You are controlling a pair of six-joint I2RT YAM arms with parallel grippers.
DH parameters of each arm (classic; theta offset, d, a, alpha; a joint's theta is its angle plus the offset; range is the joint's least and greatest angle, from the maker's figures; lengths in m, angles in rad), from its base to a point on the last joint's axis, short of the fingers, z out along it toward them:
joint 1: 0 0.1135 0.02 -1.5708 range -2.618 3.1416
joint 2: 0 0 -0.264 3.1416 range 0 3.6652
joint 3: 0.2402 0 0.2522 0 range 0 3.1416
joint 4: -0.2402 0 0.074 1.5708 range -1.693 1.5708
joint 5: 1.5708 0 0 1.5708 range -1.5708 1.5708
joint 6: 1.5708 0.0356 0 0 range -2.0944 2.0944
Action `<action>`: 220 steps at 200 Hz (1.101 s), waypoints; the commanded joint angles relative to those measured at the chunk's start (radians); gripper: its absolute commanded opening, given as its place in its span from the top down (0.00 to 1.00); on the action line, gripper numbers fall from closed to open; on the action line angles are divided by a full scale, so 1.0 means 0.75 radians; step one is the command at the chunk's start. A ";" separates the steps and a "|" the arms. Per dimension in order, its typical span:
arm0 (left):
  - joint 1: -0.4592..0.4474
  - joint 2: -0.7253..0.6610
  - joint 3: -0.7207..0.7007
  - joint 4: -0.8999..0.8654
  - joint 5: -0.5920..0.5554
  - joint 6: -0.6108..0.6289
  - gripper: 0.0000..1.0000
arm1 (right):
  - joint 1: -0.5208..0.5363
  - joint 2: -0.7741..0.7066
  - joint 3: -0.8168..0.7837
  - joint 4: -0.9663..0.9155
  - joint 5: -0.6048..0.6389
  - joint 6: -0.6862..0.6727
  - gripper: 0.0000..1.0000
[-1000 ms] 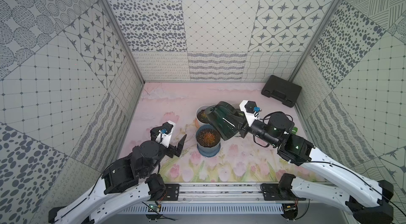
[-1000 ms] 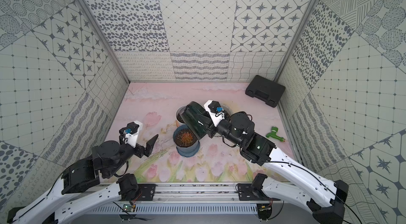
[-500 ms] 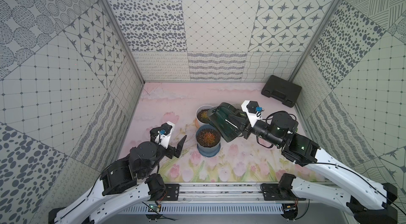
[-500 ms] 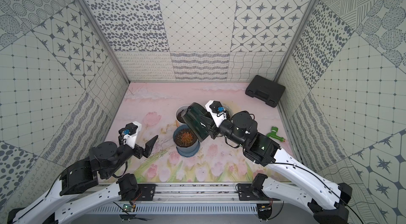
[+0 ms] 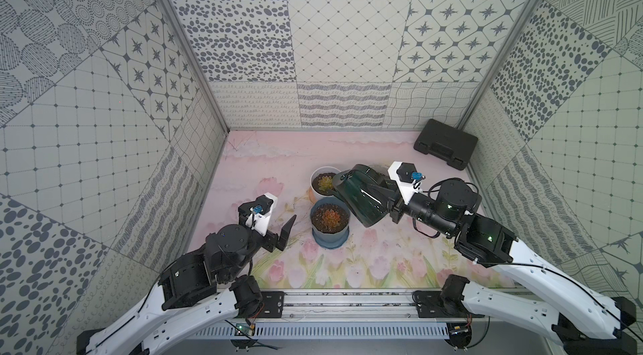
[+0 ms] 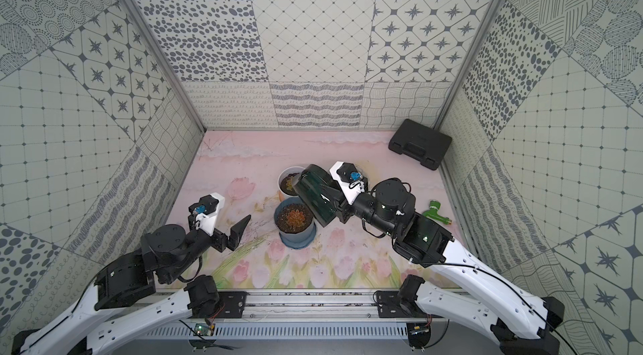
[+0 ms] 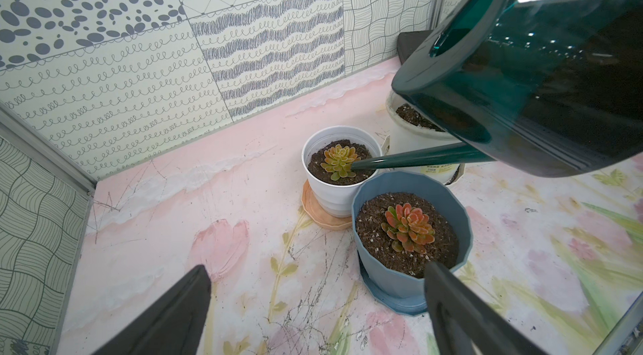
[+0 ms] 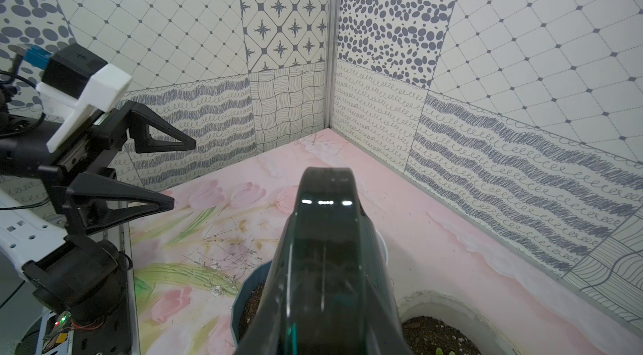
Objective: Water the succulent around the soil edge
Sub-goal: Water the soil of the potted plant with water.
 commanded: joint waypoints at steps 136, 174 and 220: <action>0.000 -0.013 -0.003 0.052 0.010 0.010 0.01 | -0.004 -0.015 0.142 -0.028 0.070 -0.051 1.00; 0.000 -0.019 -0.003 0.052 0.098 0.010 0.02 | -0.005 -0.003 0.160 -0.047 0.117 -0.064 1.00; 0.000 -0.105 -0.047 0.110 0.555 0.047 0.01 | -0.006 0.012 0.168 -0.055 0.131 -0.077 1.00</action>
